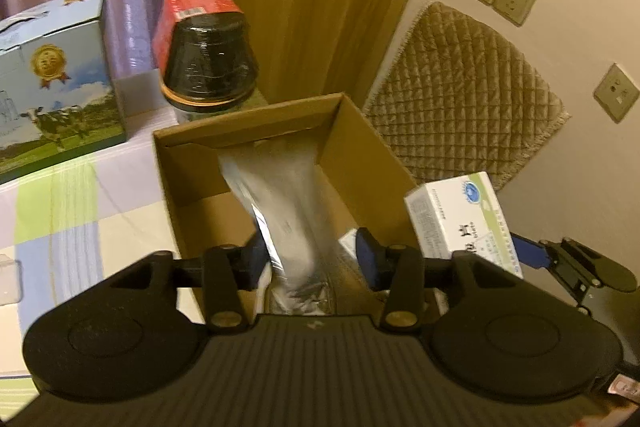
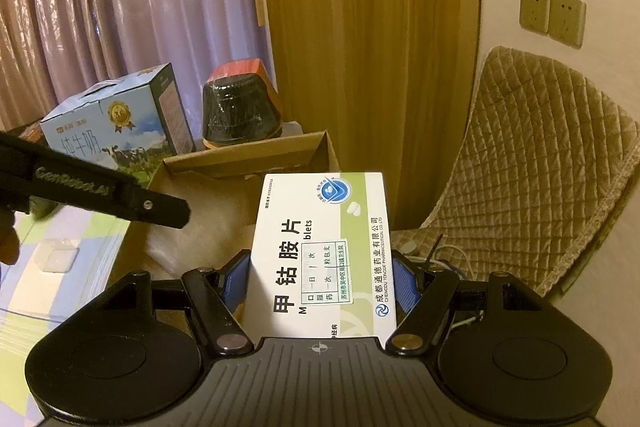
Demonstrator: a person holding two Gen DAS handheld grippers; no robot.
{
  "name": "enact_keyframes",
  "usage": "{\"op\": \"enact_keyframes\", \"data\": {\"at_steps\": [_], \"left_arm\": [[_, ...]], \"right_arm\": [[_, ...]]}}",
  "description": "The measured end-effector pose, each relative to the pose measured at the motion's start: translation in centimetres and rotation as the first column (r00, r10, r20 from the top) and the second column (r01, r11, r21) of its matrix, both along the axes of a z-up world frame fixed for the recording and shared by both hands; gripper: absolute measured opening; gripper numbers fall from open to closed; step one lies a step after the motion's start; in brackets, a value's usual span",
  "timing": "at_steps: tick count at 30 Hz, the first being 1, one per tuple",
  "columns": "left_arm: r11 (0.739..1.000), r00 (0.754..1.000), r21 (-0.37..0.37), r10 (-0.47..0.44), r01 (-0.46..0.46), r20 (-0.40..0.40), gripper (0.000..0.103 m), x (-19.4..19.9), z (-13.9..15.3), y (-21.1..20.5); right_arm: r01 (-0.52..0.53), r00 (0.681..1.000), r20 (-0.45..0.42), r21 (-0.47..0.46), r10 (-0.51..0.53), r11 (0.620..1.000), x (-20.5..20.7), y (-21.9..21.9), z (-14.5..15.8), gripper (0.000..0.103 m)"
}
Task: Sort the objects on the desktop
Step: 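Open both grippers to drop the medicine box and foil bag into the box, then withdraw both tools from the cardboard box back over the table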
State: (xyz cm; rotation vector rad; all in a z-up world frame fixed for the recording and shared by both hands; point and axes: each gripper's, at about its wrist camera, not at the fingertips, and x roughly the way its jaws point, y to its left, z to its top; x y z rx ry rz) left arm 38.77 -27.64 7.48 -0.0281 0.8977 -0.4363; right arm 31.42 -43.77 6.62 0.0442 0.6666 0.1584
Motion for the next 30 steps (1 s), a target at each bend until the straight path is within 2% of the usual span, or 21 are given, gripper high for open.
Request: {"op": "enact_keyframes", "data": {"at_steps": [8, 13, 19, 27, 30], "left_arm": [[1.0, 1.0, 0.008, 0.025, -0.025, 0.014, 0.044, -1.3, 0.0, 2.5], [0.999, 0.999, 0.013, 0.03, -0.03, 0.03, 0.044, -2.4, 0.5, 3.9], [0.999, 0.998, 0.017, 0.04, -0.041, 0.037, 0.045, -3.9, 0.8, 5.4], [0.997, 0.997, 0.039, 0.058, -0.06, 0.049, 0.051, -7.8, 1.1, 7.9], [0.996, 0.997, 0.052, 0.063, -0.066, 0.051, 0.057, -9.7, 1.2, 8.9]], "right_arm": [[-0.016, 1.0, 0.0, 0.014, 0.016, 1.0, 0.2, 0.7, -0.3, 0.068], [-0.001, 1.0, 0.023, 0.084, -0.001, 0.996, 0.1, 0.5, 0.3, 0.071], [0.003, 1.0, 0.029, 0.074, -0.005, 0.997, -1.1, 0.7, 1.1, 0.072], [0.0, 1.0, 0.021, 0.092, -0.002, 0.996, -4.8, 1.2, 1.9, 0.084], [-0.011, 1.0, 0.027, 0.107, 0.008, 0.994, -6.6, 2.0, 2.5, 0.089]]}}
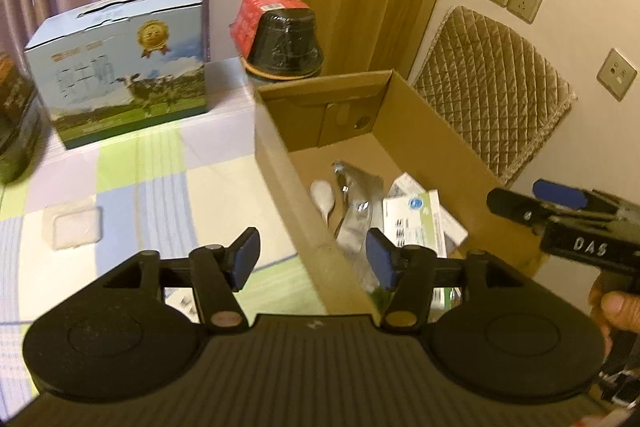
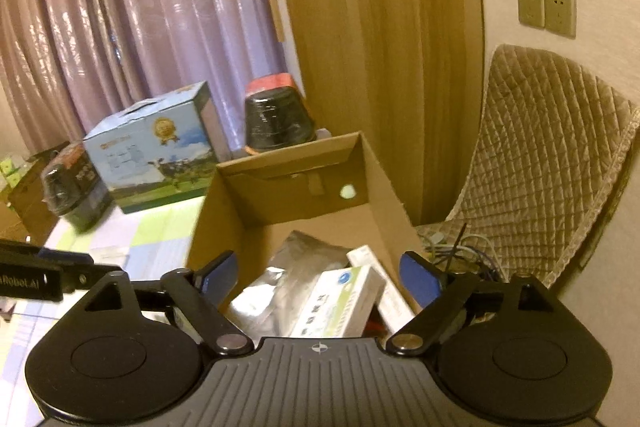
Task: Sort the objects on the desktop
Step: 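Withdraw both tools from the cardboard box back over the table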
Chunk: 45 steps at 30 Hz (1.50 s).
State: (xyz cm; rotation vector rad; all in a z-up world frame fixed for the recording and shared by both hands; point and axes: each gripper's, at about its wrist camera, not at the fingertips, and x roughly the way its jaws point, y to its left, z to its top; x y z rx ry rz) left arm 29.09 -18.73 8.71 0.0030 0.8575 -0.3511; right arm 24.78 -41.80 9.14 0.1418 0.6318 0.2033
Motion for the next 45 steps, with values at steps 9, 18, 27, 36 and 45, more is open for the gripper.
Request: {"op": "enact_keyframes", "data": {"at_steps": [9, 18, 27, 36, 45], "left_arm": [[0.998, 0.999, 0.058, 0.023, -0.024, 0.024, 0.08, -6.2, 0.4, 3.0], [0.994, 0.998, 0.087, 0.056, -0.059, 0.03, 0.091, -10.9, 0.7, 6.2], [0.99, 0.995, 0.098, 0.096, -0.097, 0.018, 0.1, -14.7, -0.7, 10.3], [0.972, 0.98, 0.131, 0.198, -0.193, -0.028, 0.101, -16.6, -3.6, 16.9], [0.974, 0.981, 0.13, 0.193, -0.187, -0.03, 0.101, -15.0, -5.4, 21.4]], "right_arm": [[-0.073, 0.997, 0.014, -0.02, 0.073, 0.997, -5.3, 3.9, 1.0, 0.101], [-0.127, 0.992, -0.01, -0.018, 0.127, 0.992, -8.4, 7.2, 0.7, 0.101], [-0.189, 0.982, -0.028, -0.008, 0.188, 0.982, -11.1, 10.2, 0.1, 0.101], [-0.296, 0.955, -0.046, -0.031, 0.295, 0.955, -12.0, 14.5, -1.4, 0.101], [-0.4, 0.915, -0.071, -0.057, 0.396, 0.915, -9.7, 19.5, -4.6, 0.101]]}}
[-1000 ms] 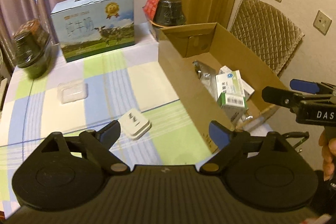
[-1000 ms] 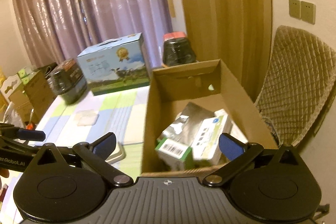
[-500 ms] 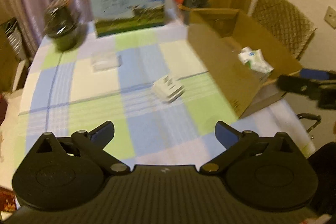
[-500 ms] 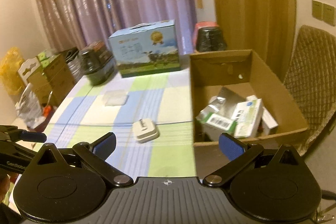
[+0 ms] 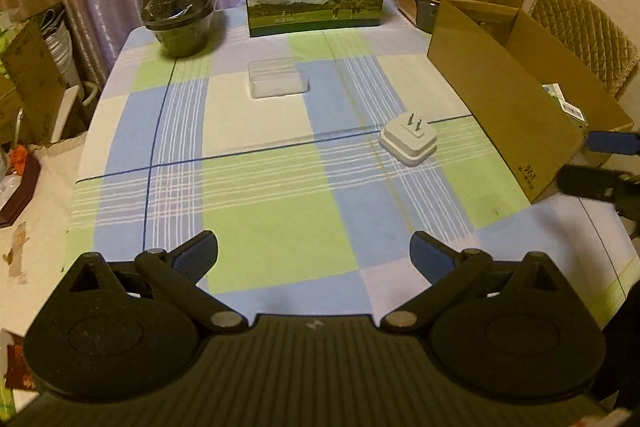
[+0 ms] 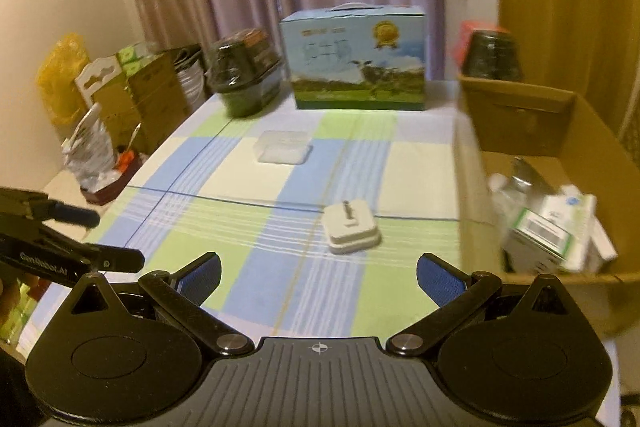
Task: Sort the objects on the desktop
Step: 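Withdraw both tools from the cardboard box back over the table, then lower the right gripper onto the white plug adapter while the left gripper approaches the clear plastic box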
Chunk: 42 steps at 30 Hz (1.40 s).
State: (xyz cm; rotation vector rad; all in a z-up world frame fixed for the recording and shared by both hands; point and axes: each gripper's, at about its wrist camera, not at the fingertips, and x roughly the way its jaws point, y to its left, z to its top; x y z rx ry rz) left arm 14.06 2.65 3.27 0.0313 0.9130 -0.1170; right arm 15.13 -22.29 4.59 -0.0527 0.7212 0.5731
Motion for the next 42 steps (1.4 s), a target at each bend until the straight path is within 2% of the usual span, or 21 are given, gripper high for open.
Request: {"op": "enact_keyframes", "data": {"at_steps": [10, 16, 19, 22, 26, 31, 35, 40, 42], "left_arm": [[1.0, 1.0, 0.022, -0.023, 0.023, 0.009, 0.101, 5.1, -2.5, 3.1], [0.999, 1.0, 0.026, -0.018, 0.018, 0.014, 0.101, 8.2, -4.3, 4.0], [1.0, 1.0, 0.018, -0.012, 0.011, 0.027, 0.101, 9.6, -5.1, 4.3], [1.0, 0.999, -0.015, 0.007, -0.006, 0.048, 0.101, 10.8, -5.8, 4.4], [0.998, 0.998, -0.06, 0.031, -0.027, 0.063, 0.101, 12.4, -6.9, 4.5], [0.997, 0.996, -0.076, 0.032, -0.026, 0.078, 0.101, 14.0, -8.0, 4.1], [0.996, 0.995, -0.086, 0.032, -0.024, 0.09, 0.101, 15.1, -8.7, 4.0], [0.999, 0.993, -0.054, 0.006, 0.0, 0.121, 0.101, 16.3, -9.0, 3.7], [0.999, 0.991, -0.05, 0.009, -0.002, 0.137, 0.101, 17.0, -8.9, 3.7]], "right_arm": [[-0.043, 0.998, 0.048, -0.076, 0.047, 0.996, 7.0, 4.3, -6.0, 0.101], [-0.06, 0.998, 0.02, -0.101, 0.062, 0.993, 11.1, 5.0, -9.6, 0.101], [-0.066, 0.998, 0.01, -0.113, 0.067, 0.991, 12.4, 5.3, -10.9, 0.097], [-0.061, 0.998, -0.018, -0.124, 0.06, 0.99, 13.8, 5.4, -12.1, 0.09], [-0.071, 0.997, -0.029, -0.131, 0.068, 0.989, 14.6, 5.4, -12.8, 0.084], [-0.074, 0.997, -0.031, -0.146, 0.07, 0.987, 14.8, 5.4, -13.4, 0.079], [-0.059, 0.998, -0.024, -0.166, 0.056, 0.984, 14.6, 5.7, -13.8, 0.062], [-0.007, 0.999, -0.032, -0.127, 0.003, 0.992, 15.4, 6.1, -13.1, 0.062], [0.011, 1.0, -0.007, -0.11, -0.012, 0.994, 15.7, 6.4, -12.4, 0.062]]}}
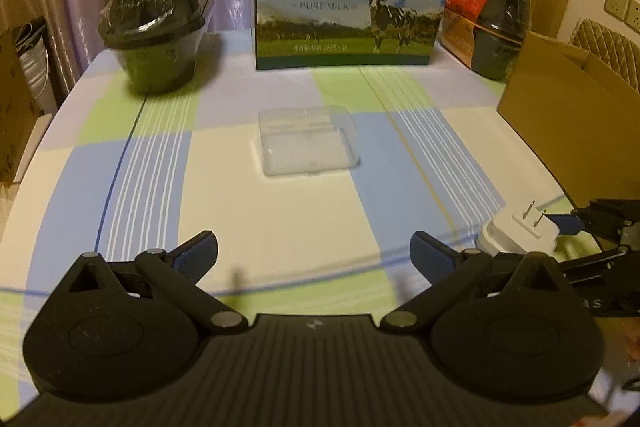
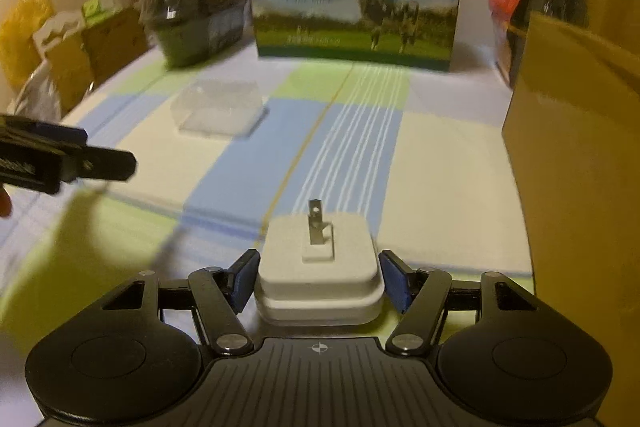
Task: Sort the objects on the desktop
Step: 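Lower the right gripper onto the white plug adapter while the left gripper approaches the clear plastic box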
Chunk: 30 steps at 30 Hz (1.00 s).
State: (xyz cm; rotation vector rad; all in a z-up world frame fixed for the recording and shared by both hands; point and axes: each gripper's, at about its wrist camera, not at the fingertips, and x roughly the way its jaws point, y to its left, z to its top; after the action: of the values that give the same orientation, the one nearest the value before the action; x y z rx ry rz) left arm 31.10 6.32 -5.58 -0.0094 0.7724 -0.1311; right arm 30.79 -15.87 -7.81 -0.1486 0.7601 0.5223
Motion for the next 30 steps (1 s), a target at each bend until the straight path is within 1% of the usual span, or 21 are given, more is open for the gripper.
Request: {"op": "enact_keyframes", "data": {"at_steps": [5, 12, 14, 17, 18, 22, 24, 26, 30], "left_arm": [[1.0, 0.999, 0.002, 0.008, -0.008, 0.048, 0.102, 1.9, 0.3, -0.2], [1.0, 0.996, 0.006, 0.006, -0.007, 0.089, 0.102, 5.0, -0.1, -0.8], [1.0, 0.996, 0.012, 0.011, -0.012, 0.085, 0.102, 6.0, -0.4, -1.1], [1.0, 0.998, -0.008, 0.008, -0.007, 0.067, 0.101, 7.6, -1.1, -1.2], [1.0, 0.998, -0.012, 0.013, -0.012, 0.061, 0.1, 8.2, -1.4, -1.3], [0.999, 0.998, 0.01, 0.045, -0.045, 0.053, 0.1, 9.7, -2.4, -1.4], [0.998, 0.997, 0.019, 0.061, -0.062, 0.045, 0.098, 10.2, -2.8, -1.4], [0.998, 0.997, 0.011, 0.065, -0.066, 0.034, 0.092, 10.7, -3.1, -1.3], [0.999, 0.999, 0.026, 0.045, -0.046, 0.021, 0.088, 11.3, -3.5, -1.9]], "right_arm": [[0.023, 0.999, 0.046, 0.026, -0.024, 0.999, 1.5, 0.9, 1.6, 0.062], [0.125, 0.991, 0.03, 0.07, -0.127, 0.99, 5.4, 0.9, 1.2, 0.062], [0.155, 0.987, 0.021, 0.077, -0.157, 0.985, 6.3, 0.6, 0.9, 0.062], [0.181, 0.983, 0.014, 0.075, -0.183, 0.981, 6.7, 0.2, 0.5, 0.062], [0.184, 0.982, 0.016, 0.073, -0.186, 0.98, 6.7, 0.1, 0.3, 0.062], [0.175, 0.984, 0.029, 0.059, -0.177, 0.983, 6.6, 0.4, -0.3, 0.062], [0.166, 0.986, 0.013, 0.048, -0.166, 0.985, 6.6, 0.6, -0.8, 0.062], [0.16, 0.987, -0.001, 0.039, -0.16, 0.986, 6.7, 0.7, -1.2, 0.062], [0.144, 0.989, 0.022, 0.013, -0.145, 0.989, 6.4, 1.0, -1.5, 0.062]]}}
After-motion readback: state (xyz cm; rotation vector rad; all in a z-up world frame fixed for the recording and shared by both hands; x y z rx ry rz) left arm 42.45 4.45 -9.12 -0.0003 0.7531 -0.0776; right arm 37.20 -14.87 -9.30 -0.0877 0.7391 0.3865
